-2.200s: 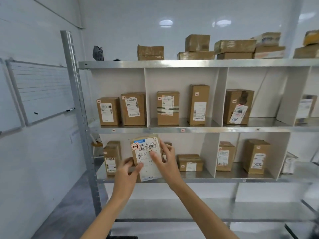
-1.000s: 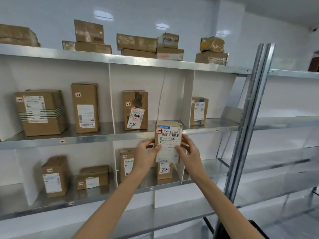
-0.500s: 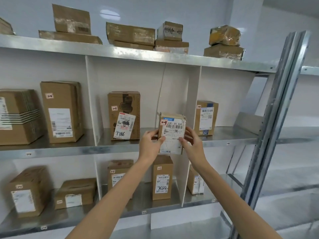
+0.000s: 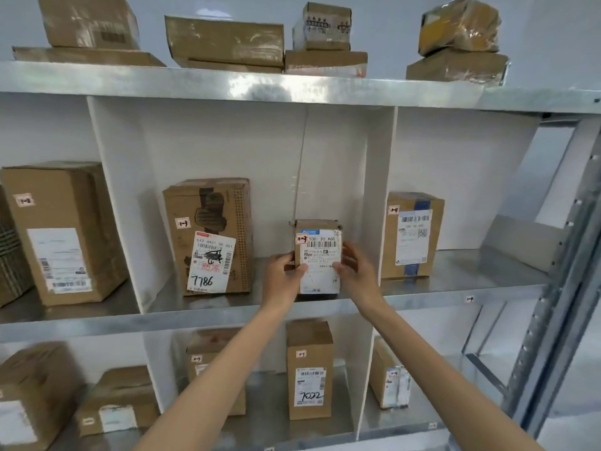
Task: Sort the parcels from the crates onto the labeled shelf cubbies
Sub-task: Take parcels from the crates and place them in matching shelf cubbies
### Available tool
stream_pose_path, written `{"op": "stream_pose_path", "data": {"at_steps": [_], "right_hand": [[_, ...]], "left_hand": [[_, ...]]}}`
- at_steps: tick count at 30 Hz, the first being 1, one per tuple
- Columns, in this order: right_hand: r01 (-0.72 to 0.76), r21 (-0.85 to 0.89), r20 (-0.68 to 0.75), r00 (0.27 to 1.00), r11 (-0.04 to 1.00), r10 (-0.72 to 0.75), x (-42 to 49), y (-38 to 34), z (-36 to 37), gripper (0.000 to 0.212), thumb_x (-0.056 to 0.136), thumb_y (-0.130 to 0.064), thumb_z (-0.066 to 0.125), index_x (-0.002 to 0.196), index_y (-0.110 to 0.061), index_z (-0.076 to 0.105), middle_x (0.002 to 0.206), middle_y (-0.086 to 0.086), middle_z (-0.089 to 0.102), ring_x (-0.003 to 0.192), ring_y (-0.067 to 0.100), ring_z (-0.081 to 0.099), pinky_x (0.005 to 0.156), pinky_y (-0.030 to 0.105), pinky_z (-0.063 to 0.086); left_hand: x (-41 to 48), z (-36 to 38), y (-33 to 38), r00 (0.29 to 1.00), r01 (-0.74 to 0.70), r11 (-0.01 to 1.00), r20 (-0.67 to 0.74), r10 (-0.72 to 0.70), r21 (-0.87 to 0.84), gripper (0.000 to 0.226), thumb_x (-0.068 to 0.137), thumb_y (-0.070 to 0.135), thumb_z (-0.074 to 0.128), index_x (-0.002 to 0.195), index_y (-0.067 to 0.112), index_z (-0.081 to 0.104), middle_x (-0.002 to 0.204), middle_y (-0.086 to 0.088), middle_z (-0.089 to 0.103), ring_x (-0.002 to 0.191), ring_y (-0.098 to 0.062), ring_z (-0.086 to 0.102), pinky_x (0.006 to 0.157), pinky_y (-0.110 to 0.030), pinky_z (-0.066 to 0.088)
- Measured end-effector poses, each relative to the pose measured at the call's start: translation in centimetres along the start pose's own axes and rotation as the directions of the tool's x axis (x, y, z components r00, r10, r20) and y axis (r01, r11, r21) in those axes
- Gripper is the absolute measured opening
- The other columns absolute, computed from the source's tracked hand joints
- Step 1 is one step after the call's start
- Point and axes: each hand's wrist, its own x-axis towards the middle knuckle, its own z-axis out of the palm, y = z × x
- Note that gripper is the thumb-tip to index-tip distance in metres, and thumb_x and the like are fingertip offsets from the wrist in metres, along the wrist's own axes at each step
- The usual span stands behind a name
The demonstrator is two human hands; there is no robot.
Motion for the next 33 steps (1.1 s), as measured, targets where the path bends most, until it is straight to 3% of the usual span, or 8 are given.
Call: {"op": "stream_pose_path", "data": {"at_steps": [7,11,14,17,21,25,29,33], "right_hand": [[-0.001,0.003,0.039,0.999,1.0,0.001,1.8,4.2,0.4,0.039,0.089,-0.004,0.058,0.117,-0.025,0.043,0.122,-0.003,0.056,0.117,0.017,0.052,0.096,0.046,0.05],[-0.015,-0.005,0.062,0.998,1.0,0.015,3.4,4.9,0.7,0.038,0.089,-0.001,0.057,0.117,-0.022,0.043,0.122,-0.004,0.055,0.116,0.014,0.051,0.096,0.04,0.051],[-0.028,-0.038,0.07,0.997,0.999,0.031,5.0,4.8,0.8,0.036,0.09,0.003,0.054,0.121,-0.012,0.043,0.119,-0.003,0.054,0.112,0.011,0.05,0.084,0.018,0.049],[-0.065,-0.043,0.074,0.995,0.997,0.068,6.3,4.7,1.0,0.035,0.09,0.004,0.052,0.12,-0.012,0.043,0.119,-0.001,0.055,0.107,0.009,0.051,0.076,0.015,0.048],[-0.078,-0.045,0.068,0.994,0.996,0.081,6.6,4.7,1.1,0.037,0.09,0.004,0.051,0.123,-0.01,0.042,0.126,0.003,0.055,0.106,0.007,0.049,0.069,0.008,0.048],[-0.089,-0.076,0.073,0.993,0.993,0.094,6.3,4.2,0.8,0.046,0.09,0.001,0.054,0.131,-0.013,0.039,0.129,0.006,0.054,0.116,0.016,0.053,0.075,0.01,0.047],[-0.104,-0.15,0.075,0.99,0.983,0.116,5.1,3.5,-0.1,0.072,0.09,-0.009,0.059,0.148,-0.013,0.016,0.149,0.008,0.034,0.138,0.023,0.032,0.108,0.03,0.033],[0.152,-0.215,0.066,0.988,0.965,-0.141,2.7,2.5,-1.3,0.069,0.094,-0.015,0.054,0.149,-0.012,0.012,0.152,0.01,0.022,0.14,0.018,0.022,0.108,0.02,0.018]], "left_hand": [[1.4,1.9,-3.0,0.998,-0.032,0.997,-0.06,0.036,0.072,0.022,0.085,0.013,0.064,0.106,0.013,0.069,0.112,-0.006,0.067,0.099,-0.014,0.062,0.078,-0.017,0.047],[2.6,2.3,-3.6,0.997,-0.043,0.992,-0.062,0.051,0.117,0.024,0.086,0.012,0.064,0.109,0.013,0.068,0.113,-0.003,0.066,0.099,-0.012,0.062,0.072,-0.006,0.043],[4.0,3.1,-3.7,0.993,-0.043,0.991,-0.099,0.056,0.125,0.026,0.084,0.009,0.065,0.109,0.011,0.069,0.113,-0.007,0.067,0.102,-0.017,0.064,0.081,-0.018,0.05],[5.0,3.9,-3.5,0.99,-0.004,0.992,-0.137,0.021,0.124,0.026,0.084,0.006,0.064,0.109,0.01,0.069,0.111,-0.01,0.066,0.1,-0.021,0.064,0.086,-0.029,0.053],[5.3,4.3,-3.5,0.988,0.009,0.991,-0.156,0.012,0.13,0.028,0.085,0.006,0.063,0.112,0.008,0.067,0.113,-0.012,0.066,0.101,-0.021,0.064,0.086,-0.026,0.052],[4.9,4.4,-2.5,0.987,0.061,0.99,-0.153,-0.041,0.125,0.033,0.088,0.007,0.061,0.12,0.006,0.061,0.121,-0.01,0.063,0.11,-0.022,0.061,0.085,-0.021,0.045],[4.2,4.0,-1.9,0.973,0.183,0.976,-0.164,-0.163,0.118,0.063,0.088,0.022,0.064,0.143,0.01,0.034,0.14,-0.011,0.045,0.127,-0.024,0.045,0.103,-0.033,0.039],[1.7,3.3,-0.9,0.975,0.074,0.98,-0.221,-0.032,0.185,0.062,0.092,0.021,0.058,0.145,0.012,0.028,0.144,-0.009,0.035,0.134,-0.021,0.035,0.111,-0.032,0.03]]}}
